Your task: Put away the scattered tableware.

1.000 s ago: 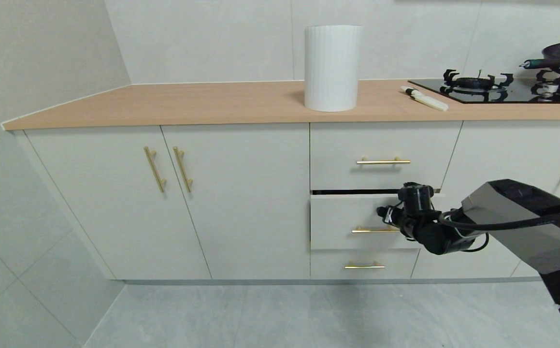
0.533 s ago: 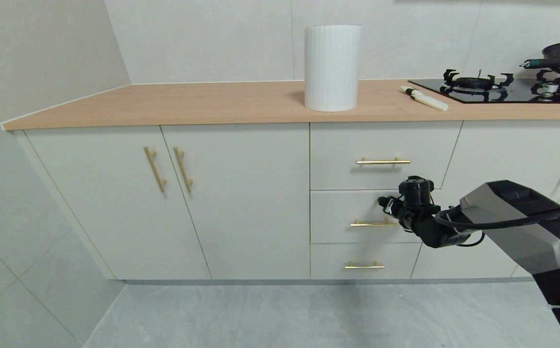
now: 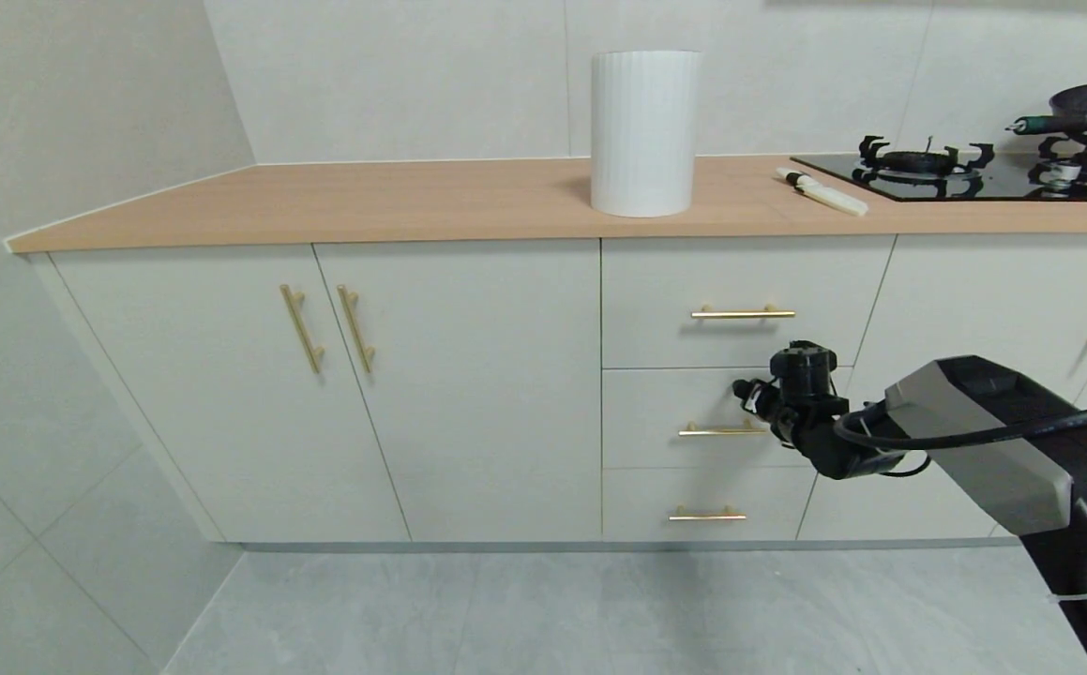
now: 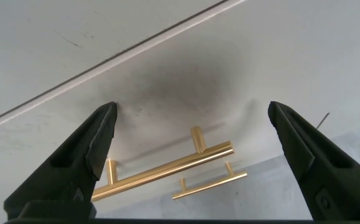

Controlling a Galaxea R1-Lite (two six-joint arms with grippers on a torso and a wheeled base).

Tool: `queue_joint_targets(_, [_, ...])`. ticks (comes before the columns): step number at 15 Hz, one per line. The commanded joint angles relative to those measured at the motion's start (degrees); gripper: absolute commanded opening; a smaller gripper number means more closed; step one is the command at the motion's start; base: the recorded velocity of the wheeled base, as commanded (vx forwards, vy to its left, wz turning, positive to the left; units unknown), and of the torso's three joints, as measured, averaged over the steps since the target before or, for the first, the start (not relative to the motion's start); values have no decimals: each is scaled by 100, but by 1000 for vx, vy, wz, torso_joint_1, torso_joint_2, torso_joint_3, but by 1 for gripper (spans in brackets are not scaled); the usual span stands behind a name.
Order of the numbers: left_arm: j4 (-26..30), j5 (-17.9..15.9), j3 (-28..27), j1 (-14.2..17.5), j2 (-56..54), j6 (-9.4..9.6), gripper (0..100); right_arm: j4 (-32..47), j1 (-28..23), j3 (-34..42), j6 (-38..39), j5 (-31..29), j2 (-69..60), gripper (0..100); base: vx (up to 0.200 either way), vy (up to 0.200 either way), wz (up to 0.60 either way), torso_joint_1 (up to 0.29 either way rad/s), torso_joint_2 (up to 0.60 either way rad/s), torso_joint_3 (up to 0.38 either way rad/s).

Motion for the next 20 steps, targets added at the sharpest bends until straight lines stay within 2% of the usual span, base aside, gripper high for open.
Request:
queue_joint_targets(1, [2,1,1,5,9,-1,100,-32,-10,-16,3,-16,24,100,0,0,0,0,0,0])
queue_joint_targets(6, [2,1,1,5,9,-1,100,-23,-19,98,12,-34,-116,100,0,0,0,0,0,0])
queue_joint_targets(9, [2,1,1,5,9,-1,100,-67,139,1803,29,-60,-1496,100,0,0,0,0,0,0])
queue_joint_targets(11, [2,1,1,5,9,-1,100,-58,157,2568,20,-52,-2393,100,0,0,0,0,0,0])
queue_joint_targets(12, [2,1,1,5,9,-1,100,-49,271,3333,-6,-69,-3368,100,0,0,0,0,0,0])
queue_joint_targets(13, [2,1,1,5,9,-1,100,-58,368,3561,-6,-104,-3641,100,0,0,0,0,0,0])
queue_joint_targets(14, [2,1,1,5,9,-1,100,-58,622,4387,-76,-350,-4695,100,0,0,0,0,0,0])
queue_joint_targets(15, [2,1,1,5,9,-1,100,-58,746,4888,-287,-474,-5416,100,0,0,0,0,0,0])
queue_joint_targets(18, [2,1,1,5,9,-1,100,21,781,5820,-885,-676,-7262,100,0,0,0,0,0,0])
queue_joint_targets(19, [2,1,1,5,9,-1,100,329,772,6216,-1254,-746,-8229,100,0,0,0,0,0,0])
queue_joint_targets(20, [2,1,1,5,0,-1,100,566,772,6356,-1439,-772,-8677,100,0,0,0,0,0,0])
